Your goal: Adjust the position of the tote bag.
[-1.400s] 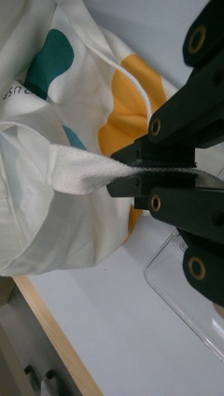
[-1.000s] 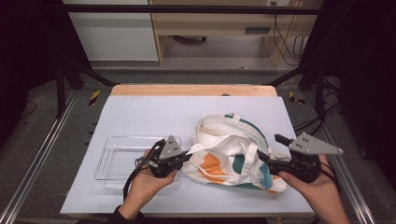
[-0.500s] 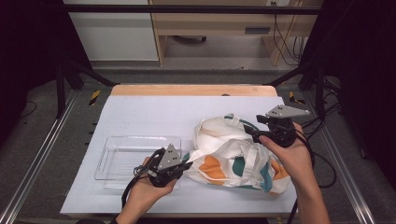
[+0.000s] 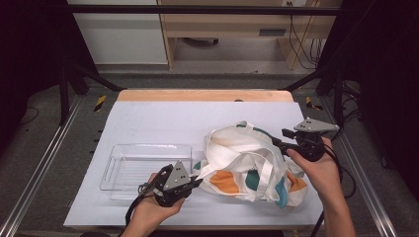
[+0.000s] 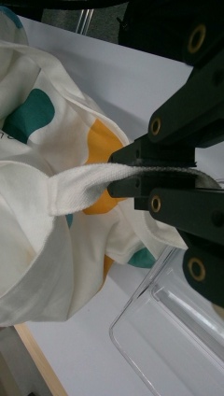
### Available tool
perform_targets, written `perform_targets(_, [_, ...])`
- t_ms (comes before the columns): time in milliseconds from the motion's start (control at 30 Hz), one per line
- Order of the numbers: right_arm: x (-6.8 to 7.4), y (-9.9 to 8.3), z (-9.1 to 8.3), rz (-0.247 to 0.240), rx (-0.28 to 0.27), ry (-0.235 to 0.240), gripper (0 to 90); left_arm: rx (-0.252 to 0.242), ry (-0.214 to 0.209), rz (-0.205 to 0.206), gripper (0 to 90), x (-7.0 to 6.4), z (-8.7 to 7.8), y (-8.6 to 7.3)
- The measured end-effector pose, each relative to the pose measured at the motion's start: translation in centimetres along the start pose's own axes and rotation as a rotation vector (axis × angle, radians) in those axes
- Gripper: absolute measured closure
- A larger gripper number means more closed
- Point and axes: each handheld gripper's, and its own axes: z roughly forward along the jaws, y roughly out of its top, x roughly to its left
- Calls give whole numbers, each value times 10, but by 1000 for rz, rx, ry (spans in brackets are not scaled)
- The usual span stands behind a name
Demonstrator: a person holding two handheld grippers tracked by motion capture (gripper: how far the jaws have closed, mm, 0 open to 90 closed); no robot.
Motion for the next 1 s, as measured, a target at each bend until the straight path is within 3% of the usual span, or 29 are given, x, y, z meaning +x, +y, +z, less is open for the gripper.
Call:
perform_targets(133, [1, -6, 13, 16, 37, 18, 494, 4, -9, -7, 870, 0, 0, -4])
perform_targets(300, [0, -13, 22, 16, 97, -12, 508, 5, -29, -12, 870, -2, -5, -9])
perform_targets(367, [1, -15, 23, 14, 113, -7, 619, 9, -33, -9, 869, -3, -6, -10])
perform_targets(400, [1, -15, 23, 14, 113, -7, 619, 9, -31, -11, 869, -4, -6, -11])
perform_targets(433, [2, -15, 23, 10, 113, 8, 773, 8, -33, -15, 867, -3, -6, -12])
perform_targets(467, [2, -15, 23, 10, 113, 8, 773, 7, -35, -17, 867, -3, -6, -12])
perform_targets(500, [3, -15, 23, 10, 103, 22, 829, 3, -33, -23, 864, -2, -5, -12])
perform_targets(600, [9, -12, 19, -8, 94, 44, 871, -6, -23, -24, 790, -2, -5, -10])
perform_targets(767, [13, -6, 7, -28, 65, 74, 872, -47, 46, -8, 544, -1, -12, 4])
perform_targets(900, [18, -4, 2, -40, 58, 82, 872, -84, 70, -9, 500, 3, -17, 17])
perform_targets(1000, [20, -4, 0, -39, 54, 85, 871, -101, 54, -6, 486, 3, -17, 30])
